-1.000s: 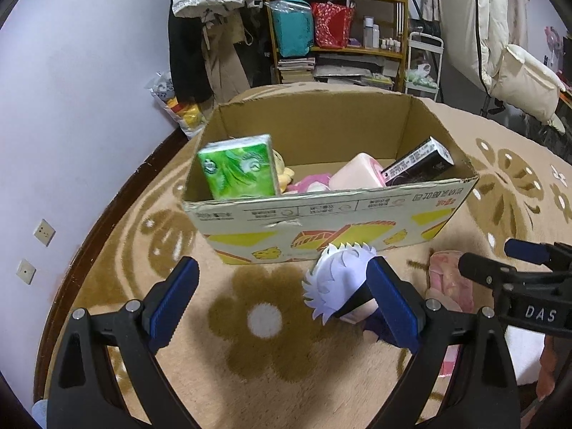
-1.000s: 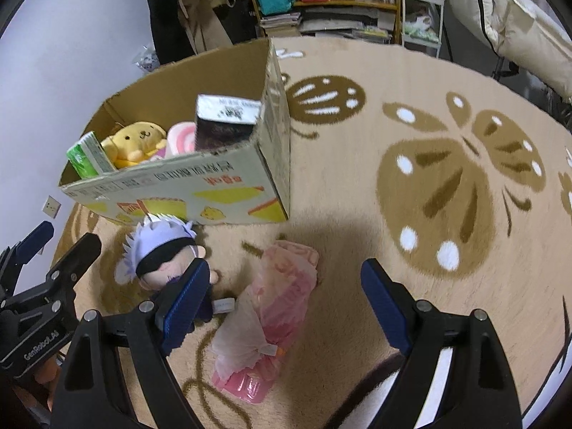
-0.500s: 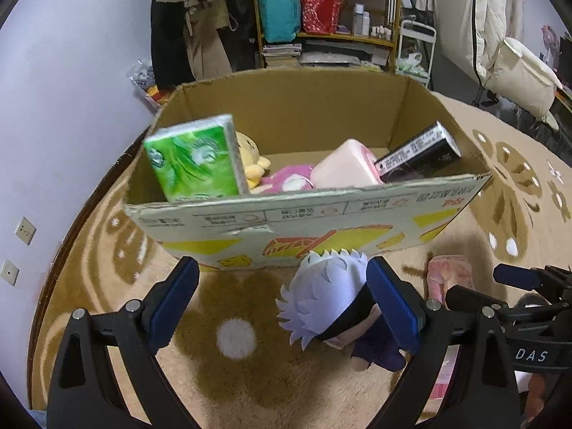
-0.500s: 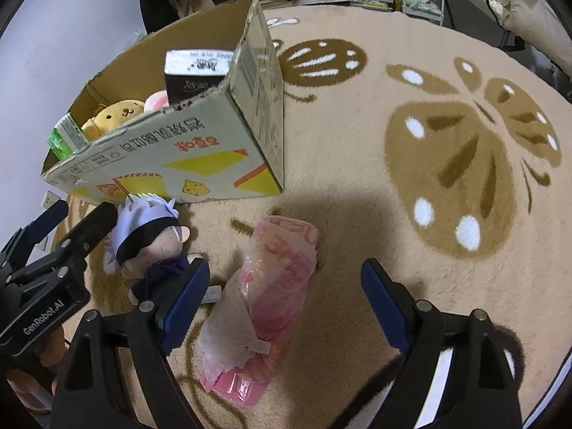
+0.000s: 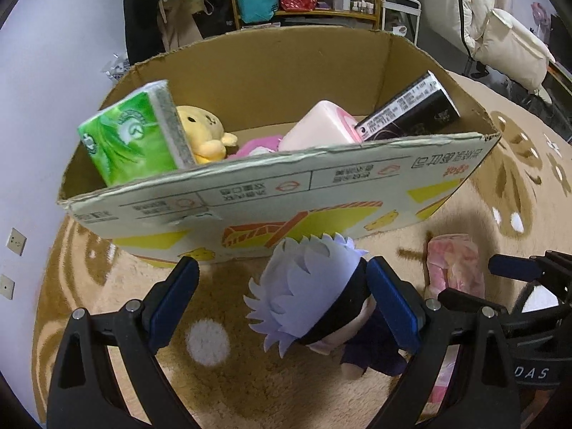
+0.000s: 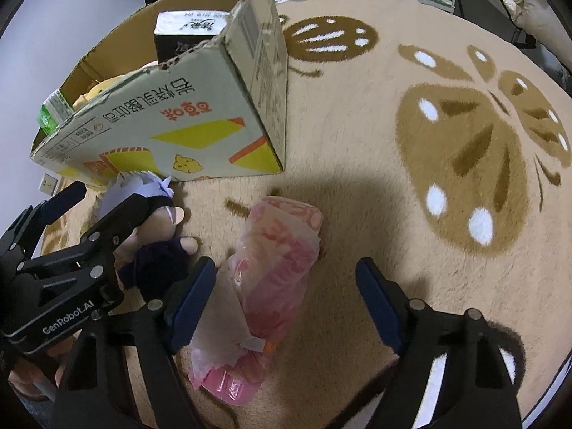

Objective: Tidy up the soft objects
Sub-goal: 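Lower the left tool onto the white-haired doll while the right tool lowers onto the pink package, then lift the white-haired doll with the left tool while the right tool lifts the pink package over the box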

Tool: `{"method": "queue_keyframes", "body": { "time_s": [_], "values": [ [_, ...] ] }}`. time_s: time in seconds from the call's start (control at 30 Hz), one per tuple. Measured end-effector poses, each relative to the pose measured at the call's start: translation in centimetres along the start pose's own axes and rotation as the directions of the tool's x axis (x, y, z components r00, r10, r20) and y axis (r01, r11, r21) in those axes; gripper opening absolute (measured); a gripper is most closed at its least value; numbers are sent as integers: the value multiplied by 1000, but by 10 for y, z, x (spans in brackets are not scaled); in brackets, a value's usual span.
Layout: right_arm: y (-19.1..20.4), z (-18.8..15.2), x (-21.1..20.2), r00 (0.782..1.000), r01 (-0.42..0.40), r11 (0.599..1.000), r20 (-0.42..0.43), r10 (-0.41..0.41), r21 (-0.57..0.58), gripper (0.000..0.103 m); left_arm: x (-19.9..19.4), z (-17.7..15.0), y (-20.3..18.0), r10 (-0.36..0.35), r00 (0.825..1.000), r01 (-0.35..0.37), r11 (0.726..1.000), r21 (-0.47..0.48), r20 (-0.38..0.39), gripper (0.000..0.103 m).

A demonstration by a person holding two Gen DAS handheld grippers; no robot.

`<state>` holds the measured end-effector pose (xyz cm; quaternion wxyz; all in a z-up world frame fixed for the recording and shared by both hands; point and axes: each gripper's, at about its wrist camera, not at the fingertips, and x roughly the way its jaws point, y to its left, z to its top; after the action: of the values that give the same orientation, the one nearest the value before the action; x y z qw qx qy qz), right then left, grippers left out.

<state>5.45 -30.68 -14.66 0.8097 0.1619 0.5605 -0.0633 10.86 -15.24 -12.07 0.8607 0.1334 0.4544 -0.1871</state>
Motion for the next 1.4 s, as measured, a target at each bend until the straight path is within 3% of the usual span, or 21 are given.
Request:
{"method": "queue_keyframes", "body": {
  "time_s": [0.37,0.5,0.63,0.8,1.03,1.27,1.4],
  "values": [
    [-5,6,11,999,-2,1000,-35,2,-10,82,18,2,-5,-53,997,54,998,19,-59,92],
    [-3,0,14,999,-14,1000,-34,13,-25,77,26,-2,-11,-81,992,84,996,34,-96,74],
    [4,-8,9,999,-25,999,-33,24,-25,73,28,-3,-16,-99,989,104,994,40,-109,68],
    [8,-6,9,998,-57,998,-36,55,-29,57,23,-5,-19,-85,991,91,994,56,-100,65],
    [5,0,16,994,-100,995,-36,101,30,50,14,-11,-23,-53,995,60,995,80,-82,65],
    [2,5,8,992,-125,991,27,124,45,24,6,-12,-23,-25,997,30,997,73,-67,65],
    [6,11,0,991,-121,992,62,120,20,20,-4,-15,-20,-17,999,20,998,57,-51,65]
  ]
}}
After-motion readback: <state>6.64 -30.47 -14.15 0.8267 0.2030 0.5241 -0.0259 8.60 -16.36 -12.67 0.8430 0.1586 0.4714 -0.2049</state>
